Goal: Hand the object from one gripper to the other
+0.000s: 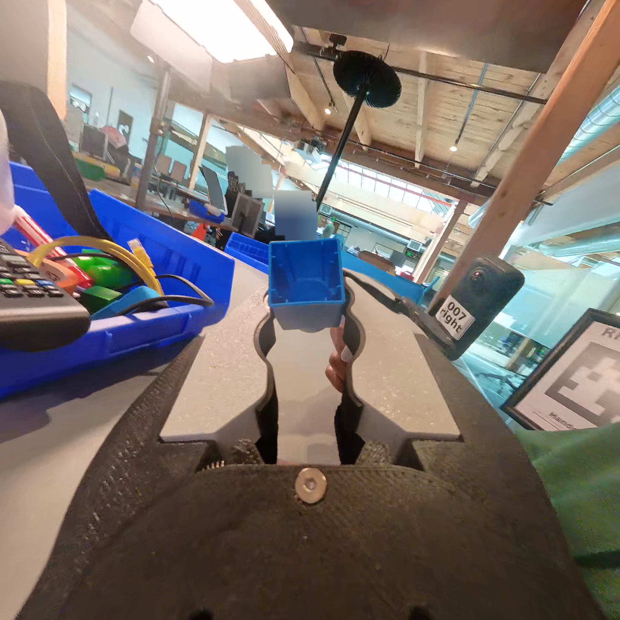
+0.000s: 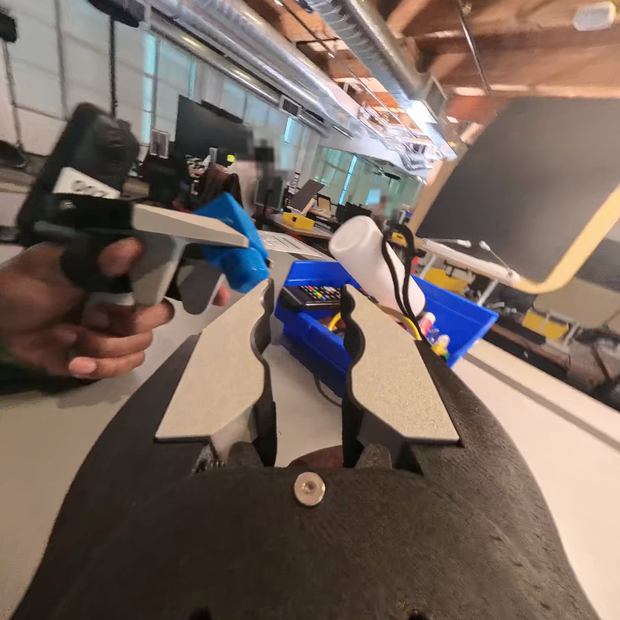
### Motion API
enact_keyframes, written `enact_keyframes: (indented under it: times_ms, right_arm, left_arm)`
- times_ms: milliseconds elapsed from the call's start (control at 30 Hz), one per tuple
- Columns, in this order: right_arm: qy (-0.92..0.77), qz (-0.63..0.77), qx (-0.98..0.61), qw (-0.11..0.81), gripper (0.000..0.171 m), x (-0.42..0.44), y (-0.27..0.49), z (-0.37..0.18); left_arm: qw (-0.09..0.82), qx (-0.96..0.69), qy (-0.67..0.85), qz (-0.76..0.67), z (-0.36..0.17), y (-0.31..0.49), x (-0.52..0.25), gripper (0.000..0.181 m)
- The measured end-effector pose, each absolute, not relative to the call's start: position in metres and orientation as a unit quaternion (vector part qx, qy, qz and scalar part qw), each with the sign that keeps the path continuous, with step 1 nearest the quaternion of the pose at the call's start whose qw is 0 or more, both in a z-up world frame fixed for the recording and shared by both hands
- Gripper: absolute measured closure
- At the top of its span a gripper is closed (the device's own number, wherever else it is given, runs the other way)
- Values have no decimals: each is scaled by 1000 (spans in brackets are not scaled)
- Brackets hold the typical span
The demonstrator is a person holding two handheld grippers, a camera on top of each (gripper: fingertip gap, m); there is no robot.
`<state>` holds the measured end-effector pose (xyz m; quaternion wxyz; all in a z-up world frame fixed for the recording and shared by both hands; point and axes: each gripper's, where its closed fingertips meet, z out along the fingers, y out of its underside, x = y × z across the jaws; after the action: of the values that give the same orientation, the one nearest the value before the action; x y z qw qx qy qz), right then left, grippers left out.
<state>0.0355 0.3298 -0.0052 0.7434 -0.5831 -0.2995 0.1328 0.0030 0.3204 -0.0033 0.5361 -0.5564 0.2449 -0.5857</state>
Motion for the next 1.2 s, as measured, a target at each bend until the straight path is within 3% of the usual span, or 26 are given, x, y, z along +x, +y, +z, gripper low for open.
enact_keyframes:
  times_ms: [467,667,1067,1200]
  right_arm:
    - [-442,53,-502,742,118,-6,300,-22]
    - [-436,3,-483,759,100,-3,302,-16]
    - [-457,-108,-473,746,98,-3,313,-28]
    - [-426,-129,-484,753,98,9,320,-20]
  left_arm:
    - [481,-555,286,-616,-11,304,20,144]
    - [503,-563,322,-572,-17,298,27,144]
    - [491,-579,334,-558,-24,298,33,144]
    - [502,-574,324,-560,-21,299,31,136]
